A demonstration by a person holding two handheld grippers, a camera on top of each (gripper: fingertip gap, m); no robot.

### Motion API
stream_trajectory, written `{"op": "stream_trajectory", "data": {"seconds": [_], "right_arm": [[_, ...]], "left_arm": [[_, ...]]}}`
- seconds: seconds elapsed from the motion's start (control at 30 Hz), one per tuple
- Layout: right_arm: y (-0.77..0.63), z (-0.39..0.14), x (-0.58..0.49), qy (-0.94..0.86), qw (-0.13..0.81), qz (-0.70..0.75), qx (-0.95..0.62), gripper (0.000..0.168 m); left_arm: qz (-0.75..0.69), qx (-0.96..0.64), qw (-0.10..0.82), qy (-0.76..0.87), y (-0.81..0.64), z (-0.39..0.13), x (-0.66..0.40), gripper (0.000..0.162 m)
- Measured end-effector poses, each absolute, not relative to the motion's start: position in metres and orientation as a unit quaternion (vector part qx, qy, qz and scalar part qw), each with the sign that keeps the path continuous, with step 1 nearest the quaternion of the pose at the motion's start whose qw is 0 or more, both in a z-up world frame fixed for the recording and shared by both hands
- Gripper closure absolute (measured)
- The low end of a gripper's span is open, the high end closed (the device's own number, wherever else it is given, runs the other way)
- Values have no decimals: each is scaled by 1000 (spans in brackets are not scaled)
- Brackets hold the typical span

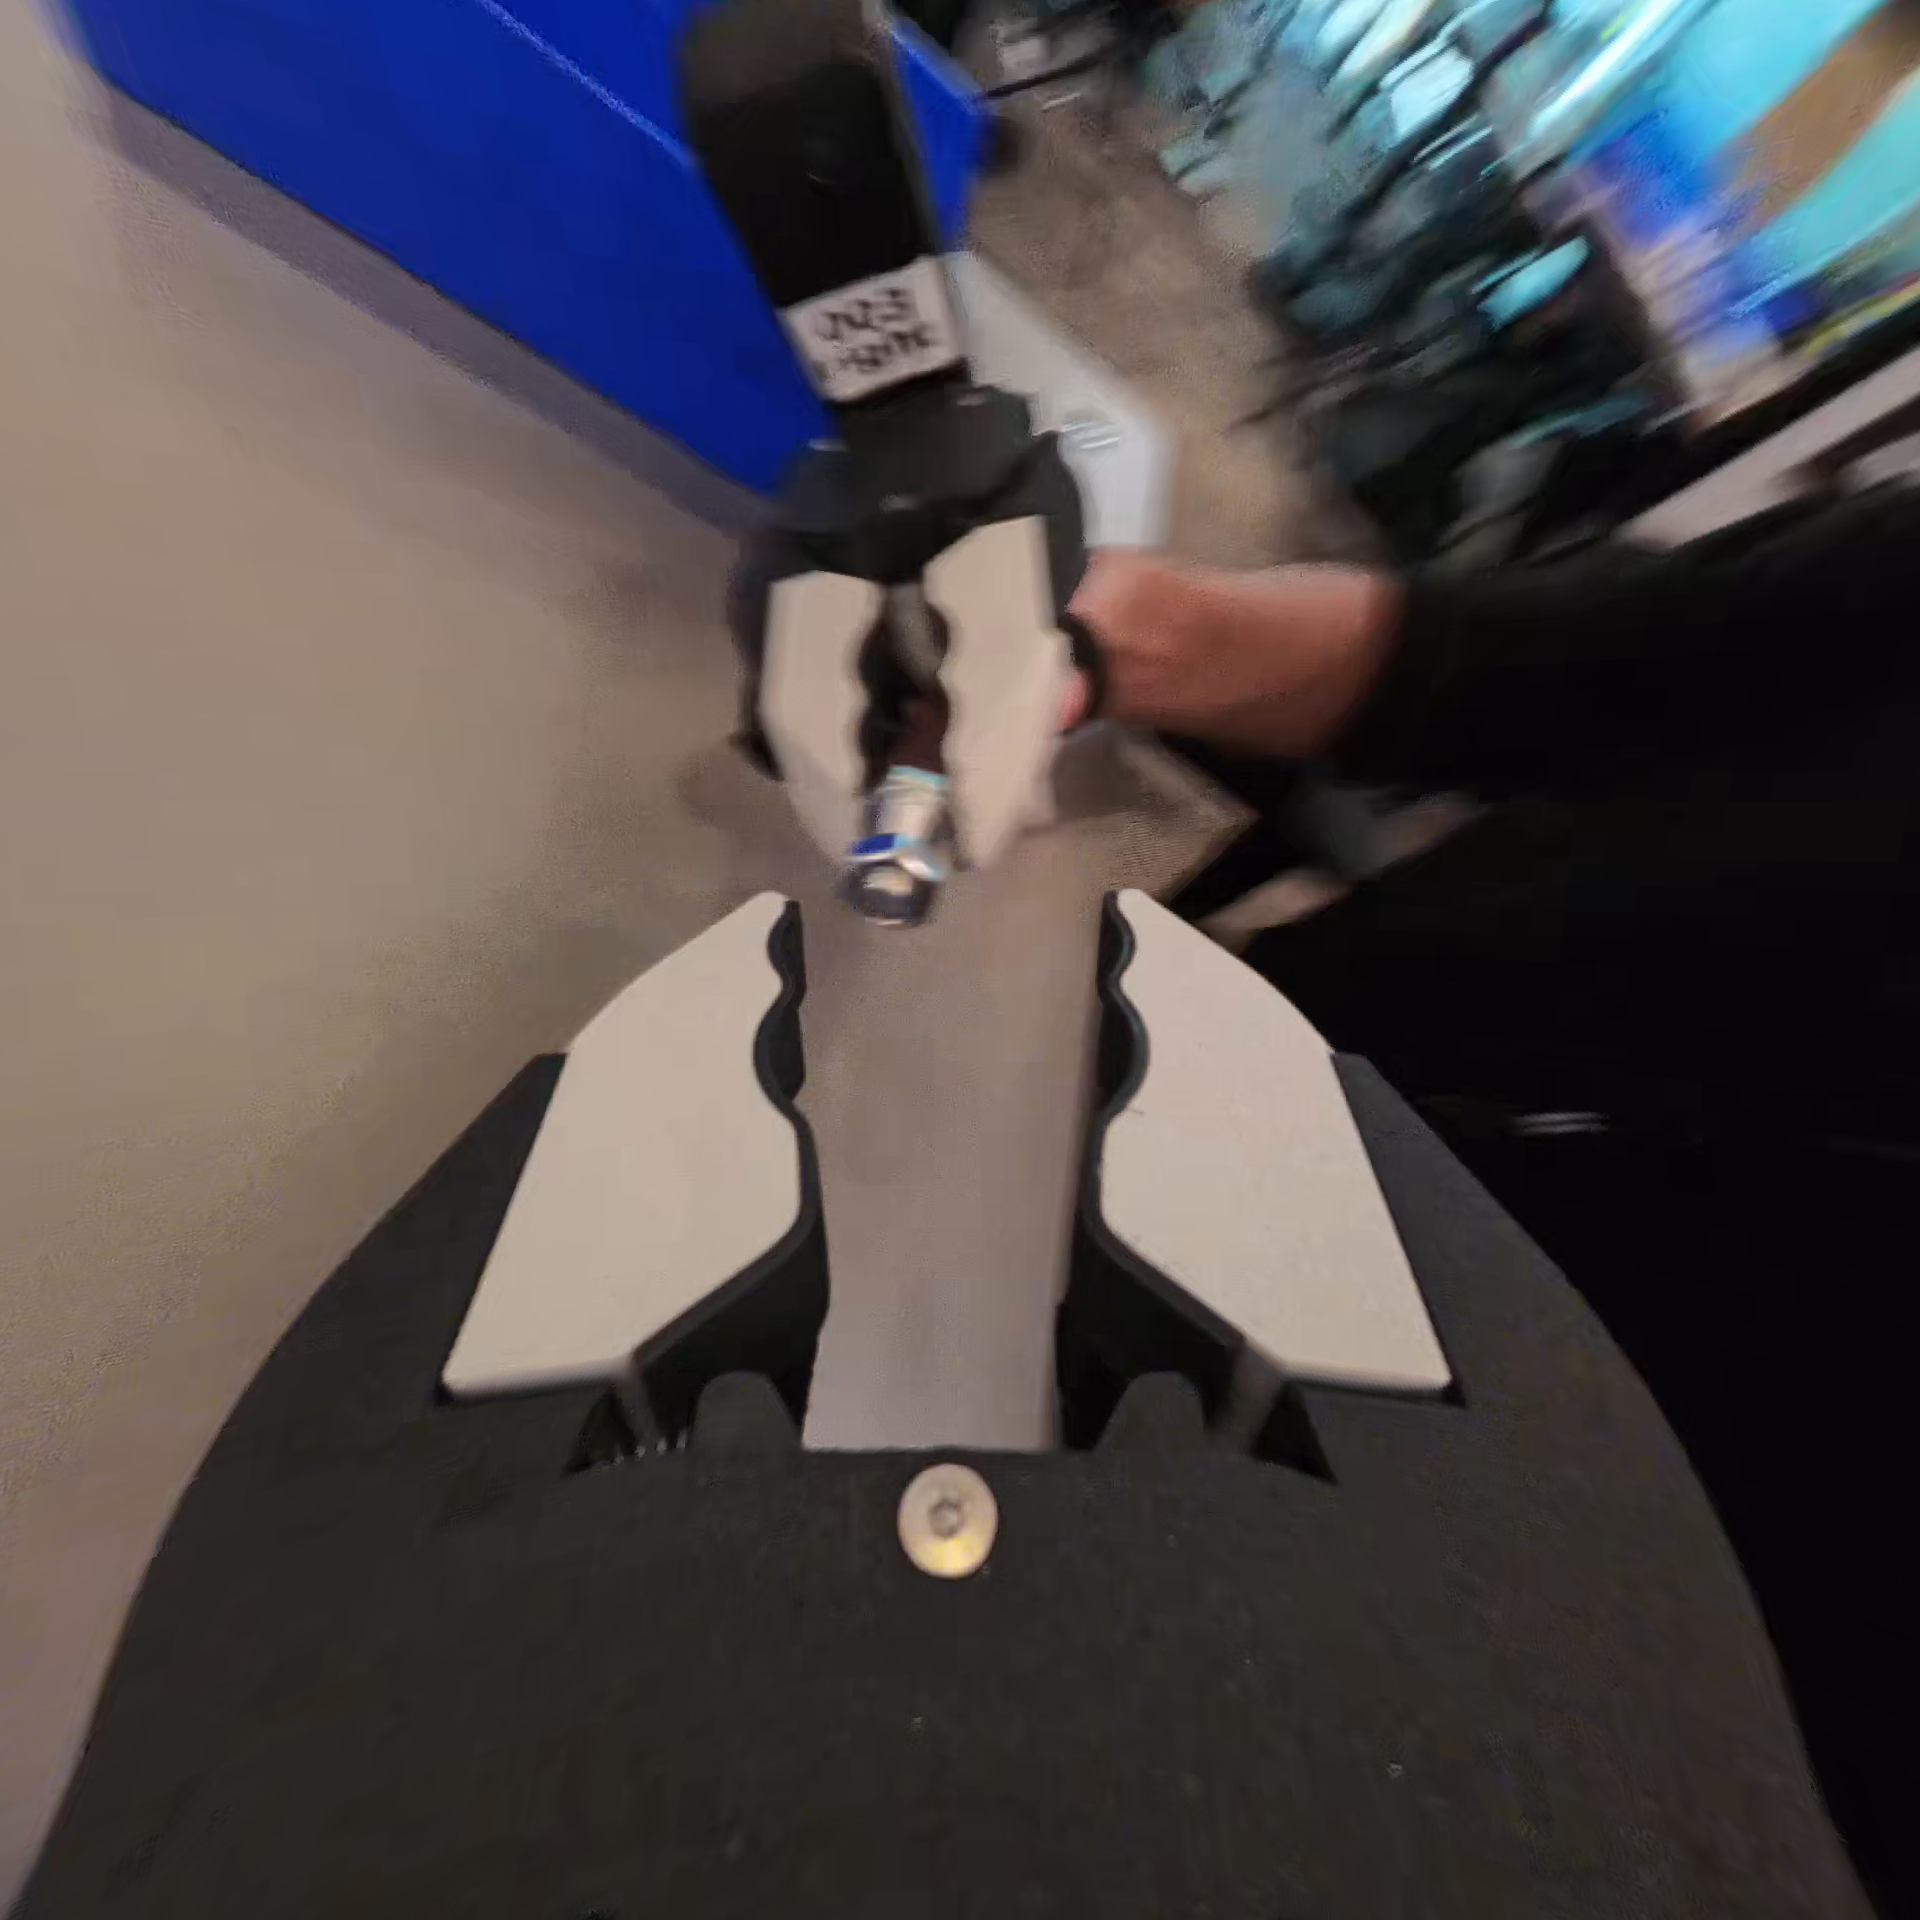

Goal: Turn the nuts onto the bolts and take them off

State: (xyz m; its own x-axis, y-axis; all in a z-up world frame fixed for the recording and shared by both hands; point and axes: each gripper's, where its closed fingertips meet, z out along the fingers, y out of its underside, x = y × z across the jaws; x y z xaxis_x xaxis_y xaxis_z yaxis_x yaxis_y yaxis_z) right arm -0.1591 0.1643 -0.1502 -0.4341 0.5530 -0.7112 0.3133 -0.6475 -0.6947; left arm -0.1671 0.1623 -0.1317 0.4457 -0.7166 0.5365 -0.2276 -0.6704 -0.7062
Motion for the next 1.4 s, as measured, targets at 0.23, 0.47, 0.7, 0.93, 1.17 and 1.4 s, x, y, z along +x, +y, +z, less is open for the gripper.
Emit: {"op": "stream_trajectory", "data": {"seconds": [0.23,0.47,0.7,0.93,1.17,1.4], "right_arm": [[164,-157,-160,-429,96,719,-538,151],[163,-160,-162,-440,103,707,-544,151],[159,-152,-159,-416,63,739,-527,151],[154,-147,-159,-361,-8,779,-512,151],[150,-155,-160,-392,10,757,-523,151],[156,-159,-163,-400,42,741,-537,151]], "left_arm": [[-535,-813,208,98,173,-143,-171,115],[-551,-814,157,91,164,-155,-154,144],[-397,-822,265,310,162,-156,-155,144],[-13,-654,395,645,174,-158,-168,144],[-147,-727,406,534,164,-140,-172,116],[-418,-818,316,238,162,-146,-170,108]]}}
